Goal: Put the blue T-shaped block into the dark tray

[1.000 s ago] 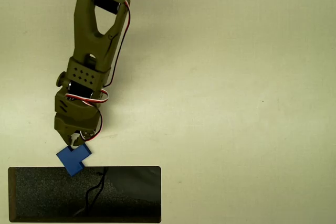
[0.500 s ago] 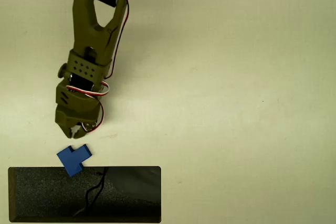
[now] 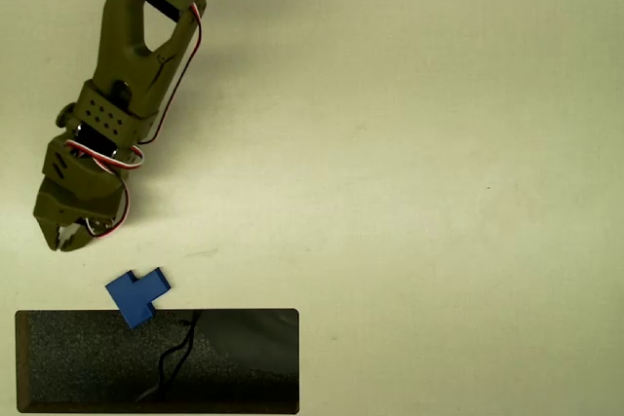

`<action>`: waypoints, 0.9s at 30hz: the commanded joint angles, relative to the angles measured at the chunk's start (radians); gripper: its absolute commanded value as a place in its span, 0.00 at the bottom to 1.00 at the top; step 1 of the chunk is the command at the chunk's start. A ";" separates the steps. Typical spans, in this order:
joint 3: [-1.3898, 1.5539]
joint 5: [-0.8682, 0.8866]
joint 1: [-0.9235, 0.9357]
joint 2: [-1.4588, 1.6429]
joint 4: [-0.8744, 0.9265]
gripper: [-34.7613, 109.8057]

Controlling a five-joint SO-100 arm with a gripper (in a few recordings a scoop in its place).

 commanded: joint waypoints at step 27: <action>-0.383 0.307 -0.304 -0.388 -0.552 0.24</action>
